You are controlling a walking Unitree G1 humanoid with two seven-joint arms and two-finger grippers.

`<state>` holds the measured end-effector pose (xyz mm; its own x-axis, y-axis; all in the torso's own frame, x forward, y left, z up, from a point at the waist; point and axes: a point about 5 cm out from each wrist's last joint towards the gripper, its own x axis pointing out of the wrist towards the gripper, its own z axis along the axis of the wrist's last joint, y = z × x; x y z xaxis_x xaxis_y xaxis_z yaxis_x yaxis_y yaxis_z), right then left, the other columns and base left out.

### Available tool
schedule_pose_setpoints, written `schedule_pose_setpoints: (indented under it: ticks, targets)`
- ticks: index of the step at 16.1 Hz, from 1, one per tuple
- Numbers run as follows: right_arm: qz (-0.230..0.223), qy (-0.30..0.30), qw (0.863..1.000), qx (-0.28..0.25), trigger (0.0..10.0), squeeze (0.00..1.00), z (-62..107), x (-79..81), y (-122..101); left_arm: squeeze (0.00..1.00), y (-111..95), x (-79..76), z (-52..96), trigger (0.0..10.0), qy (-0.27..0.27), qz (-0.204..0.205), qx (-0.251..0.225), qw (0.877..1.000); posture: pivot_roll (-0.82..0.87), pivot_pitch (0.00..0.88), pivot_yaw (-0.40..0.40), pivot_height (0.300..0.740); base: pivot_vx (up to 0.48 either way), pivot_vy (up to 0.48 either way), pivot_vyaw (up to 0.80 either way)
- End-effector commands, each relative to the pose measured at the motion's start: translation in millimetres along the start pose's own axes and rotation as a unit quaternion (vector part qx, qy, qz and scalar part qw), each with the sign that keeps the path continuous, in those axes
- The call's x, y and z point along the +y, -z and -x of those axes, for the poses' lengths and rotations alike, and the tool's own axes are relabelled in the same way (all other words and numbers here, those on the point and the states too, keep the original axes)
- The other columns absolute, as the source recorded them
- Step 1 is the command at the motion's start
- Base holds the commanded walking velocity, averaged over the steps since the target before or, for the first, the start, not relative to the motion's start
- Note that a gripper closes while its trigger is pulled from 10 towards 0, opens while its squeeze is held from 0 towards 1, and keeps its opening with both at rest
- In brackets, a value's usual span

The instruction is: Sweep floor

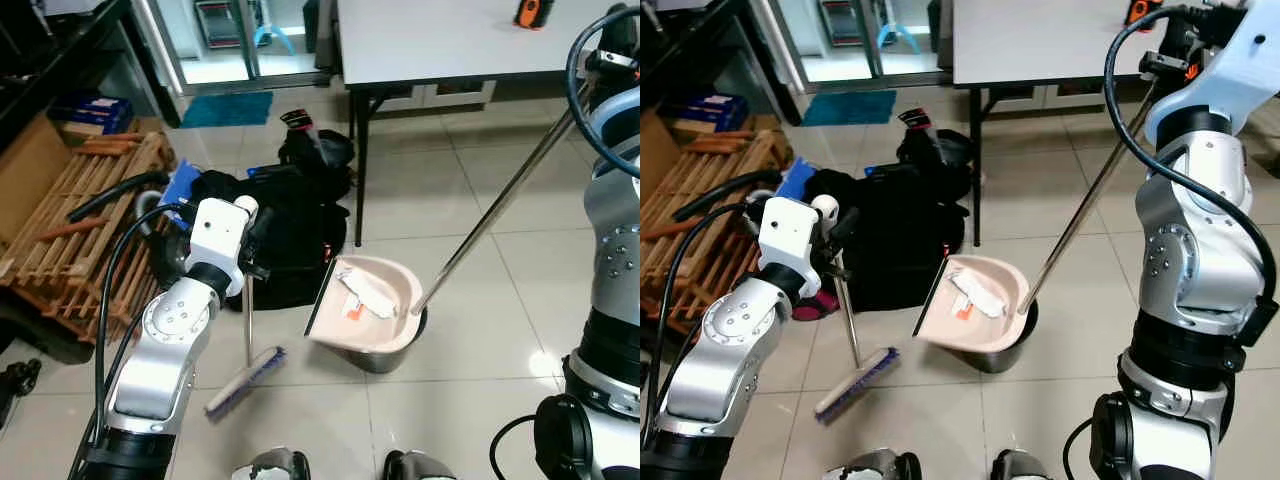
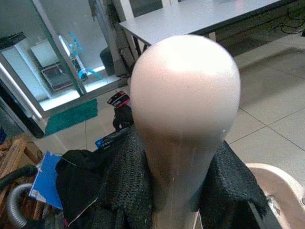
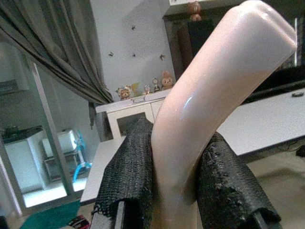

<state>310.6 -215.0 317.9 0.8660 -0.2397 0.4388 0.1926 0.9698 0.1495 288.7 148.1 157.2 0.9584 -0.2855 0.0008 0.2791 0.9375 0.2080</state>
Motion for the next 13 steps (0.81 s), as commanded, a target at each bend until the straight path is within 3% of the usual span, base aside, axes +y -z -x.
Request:
schedule_pose_setpoints:
  ticks: [1, 4, 7, 11, 13]
  targets:
    - [0.005, 0.0, 0.999, -0.034, 10.0, 0.0, -0.7, 0.9, -10, 0.0, -8, 2.6, 1.8, 10.0, -0.006, -0.012, -0.019, 1.0, -0.03, 0.098, 0.066, 0.74, 0.0, 0.0, 0.0]
    - [0.027, -0.012, 0.997, -0.07, 10.0, 0.0, -4.5, 8.8, -7, 0.0, -7, 2.9, 2.3, 10.0, -0.007, -0.012, -0.02, 1.0, -0.03, 0.095, 0.065, 0.74, 0.0, 0.0, 0.0]
    - [0.044, -0.06, 0.991, -0.109, 10.0, 0.0, -2.5, 28.9, -2, 0.0, -5, 1.8, 3.6, 10.0, -0.006, -0.015, -0.02, 1.0, -0.03, 0.092, 0.064, 0.74, 0.0, 0.0, 0.0]
    - [0.064, -0.137, 0.977, -0.152, 10.0, 0.0, 9.6, 56.6, 13, 0.0, -5, 2.5, 4.7, 10.0, -0.008, -0.018, -0.022, 1.0, -0.02, 0.09, 0.061, 0.74, 0.0, 0.0, 0.0]
    - [0.097, -0.201, 0.96, -0.171, 10.0, 0.0, 22.4, 76.5, 20, 0.0, -5, 2.7, 5.6, 10.0, -0.008, -0.019, -0.021, 1.0, -0.02, 0.094, 0.059, 0.74, 0.0, 0.0, 0.0]
